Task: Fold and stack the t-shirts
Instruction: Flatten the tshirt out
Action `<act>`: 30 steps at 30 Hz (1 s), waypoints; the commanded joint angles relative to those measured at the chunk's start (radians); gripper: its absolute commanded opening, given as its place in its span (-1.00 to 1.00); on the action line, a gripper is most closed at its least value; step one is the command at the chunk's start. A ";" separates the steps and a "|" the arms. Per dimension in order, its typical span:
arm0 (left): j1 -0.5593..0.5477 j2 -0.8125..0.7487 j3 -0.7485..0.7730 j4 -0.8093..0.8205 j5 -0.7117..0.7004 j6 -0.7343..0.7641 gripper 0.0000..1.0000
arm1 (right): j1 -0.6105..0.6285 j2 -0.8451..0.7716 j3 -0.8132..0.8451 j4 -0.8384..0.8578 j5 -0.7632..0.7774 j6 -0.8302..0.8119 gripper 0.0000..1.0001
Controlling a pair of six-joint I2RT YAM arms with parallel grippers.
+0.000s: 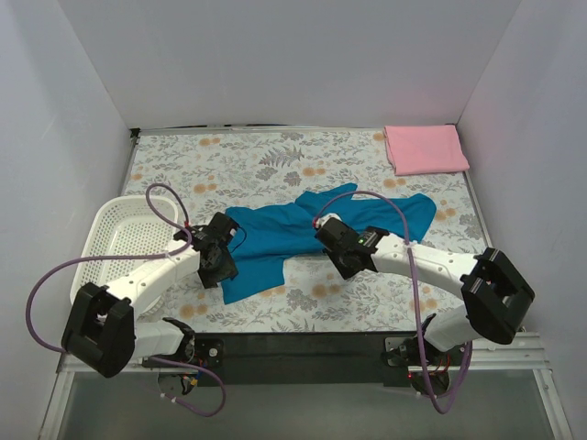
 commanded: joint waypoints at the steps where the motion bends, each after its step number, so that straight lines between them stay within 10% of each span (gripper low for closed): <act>1: -0.008 0.034 -0.017 -0.054 0.002 -0.066 -0.23 | -0.001 -0.045 -0.046 0.056 -0.048 -0.024 -0.97; 17: -0.065 0.163 -0.122 0.057 0.042 -0.148 -0.42 | -0.002 -0.113 -0.103 0.095 -0.045 -0.032 -0.97; 24: -0.071 0.154 -0.147 0.091 0.056 -0.171 -1.00 | -0.002 -0.121 -0.100 0.092 -0.009 -0.026 -0.97; 30: -0.071 0.108 -0.129 0.095 0.044 -0.180 -1.00 | -0.002 -0.131 -0.098 0.079 0.030 -0.023 -0.97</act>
